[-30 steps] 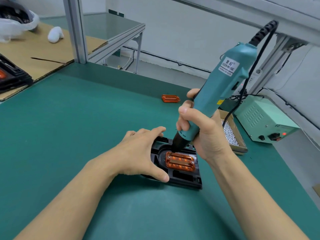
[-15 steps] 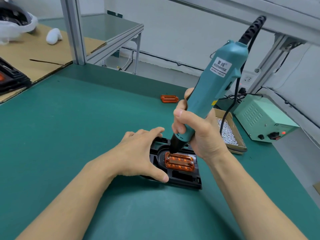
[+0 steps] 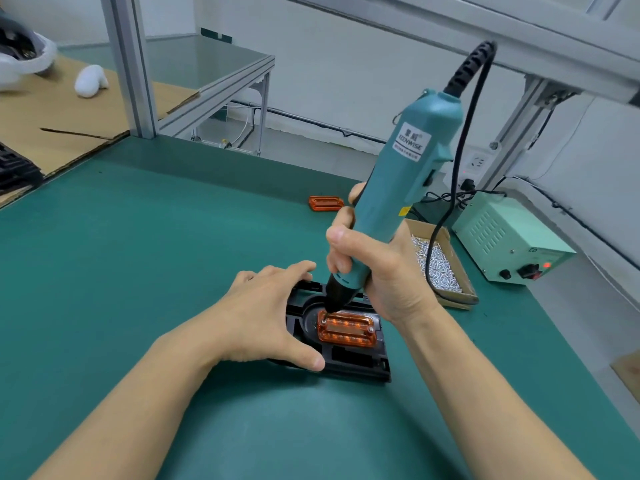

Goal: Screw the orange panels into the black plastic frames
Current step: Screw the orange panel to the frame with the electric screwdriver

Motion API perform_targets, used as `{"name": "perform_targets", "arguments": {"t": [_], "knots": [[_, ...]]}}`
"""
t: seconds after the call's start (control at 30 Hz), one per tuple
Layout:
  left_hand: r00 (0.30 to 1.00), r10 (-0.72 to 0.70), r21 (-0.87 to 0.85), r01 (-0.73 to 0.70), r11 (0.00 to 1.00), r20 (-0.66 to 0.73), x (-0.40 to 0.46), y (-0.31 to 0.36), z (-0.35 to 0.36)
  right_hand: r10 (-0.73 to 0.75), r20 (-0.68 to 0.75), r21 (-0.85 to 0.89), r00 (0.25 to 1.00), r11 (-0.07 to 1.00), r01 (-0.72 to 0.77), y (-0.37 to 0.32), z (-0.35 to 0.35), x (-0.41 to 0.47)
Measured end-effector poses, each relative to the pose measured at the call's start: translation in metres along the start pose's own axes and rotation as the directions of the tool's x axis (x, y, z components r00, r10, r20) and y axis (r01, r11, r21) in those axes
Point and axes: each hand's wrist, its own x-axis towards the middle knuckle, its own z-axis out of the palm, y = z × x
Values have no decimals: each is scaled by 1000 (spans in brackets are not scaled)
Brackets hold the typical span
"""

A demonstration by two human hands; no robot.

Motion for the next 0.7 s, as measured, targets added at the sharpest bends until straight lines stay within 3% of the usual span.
{"name": "perform_targets", "arguments": {"t": [0.7], "knots": [[1000, -17, -31, 17, 999, 8, 5, -9, 4, -11, -51, -53, 999, 999, 8, 2, -1, 0]]}}
